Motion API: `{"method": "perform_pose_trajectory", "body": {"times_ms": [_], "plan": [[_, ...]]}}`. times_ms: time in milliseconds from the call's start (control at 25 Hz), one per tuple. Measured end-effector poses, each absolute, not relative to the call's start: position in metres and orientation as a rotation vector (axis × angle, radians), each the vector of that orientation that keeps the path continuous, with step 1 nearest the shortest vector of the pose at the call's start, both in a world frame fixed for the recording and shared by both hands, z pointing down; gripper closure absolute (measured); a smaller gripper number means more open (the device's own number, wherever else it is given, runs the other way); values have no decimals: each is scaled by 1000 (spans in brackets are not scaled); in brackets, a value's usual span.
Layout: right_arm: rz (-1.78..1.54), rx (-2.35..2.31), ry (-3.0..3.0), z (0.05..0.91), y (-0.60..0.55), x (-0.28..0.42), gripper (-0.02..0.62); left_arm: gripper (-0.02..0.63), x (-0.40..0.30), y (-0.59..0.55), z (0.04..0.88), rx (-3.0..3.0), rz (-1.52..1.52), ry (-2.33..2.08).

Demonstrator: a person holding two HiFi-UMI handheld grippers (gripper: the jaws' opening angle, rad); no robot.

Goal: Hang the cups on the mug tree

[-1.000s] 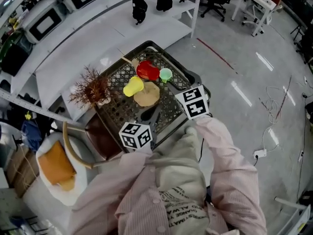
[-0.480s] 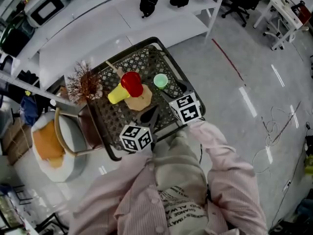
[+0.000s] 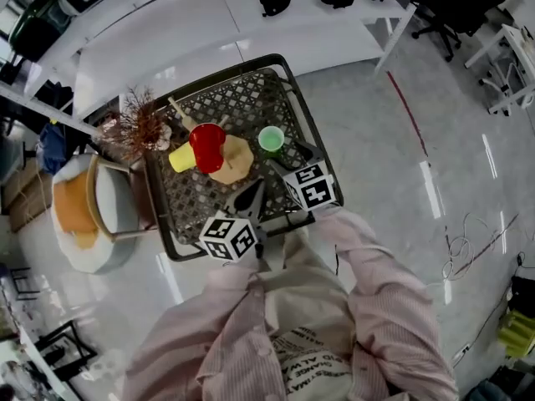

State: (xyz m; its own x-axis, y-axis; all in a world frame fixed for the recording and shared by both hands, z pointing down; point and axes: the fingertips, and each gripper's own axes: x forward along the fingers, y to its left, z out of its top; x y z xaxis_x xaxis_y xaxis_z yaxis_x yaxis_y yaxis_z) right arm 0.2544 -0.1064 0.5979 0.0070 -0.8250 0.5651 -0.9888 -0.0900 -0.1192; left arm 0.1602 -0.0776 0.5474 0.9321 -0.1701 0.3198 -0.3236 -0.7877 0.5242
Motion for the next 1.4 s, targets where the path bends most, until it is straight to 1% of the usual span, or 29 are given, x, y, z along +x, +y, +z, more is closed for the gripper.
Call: {"method": "perform_pose_trajectory", "body": {"times_ms": [320,840,1160,1400], "plan": [[788,1890,-1927,641,-123,281,296,607,179,-89,570,2422,318,-525],[769,1789,-1974,684,-160,271,296,607,179,-107,591,2363,318,-632],[675,1734,-1978,696,-172,268,296,607,181,-109,604,2327,315,-666],[673,1726,-1980,699,-175,267,302,607,181,-110,610,2309,311,-690]]}}
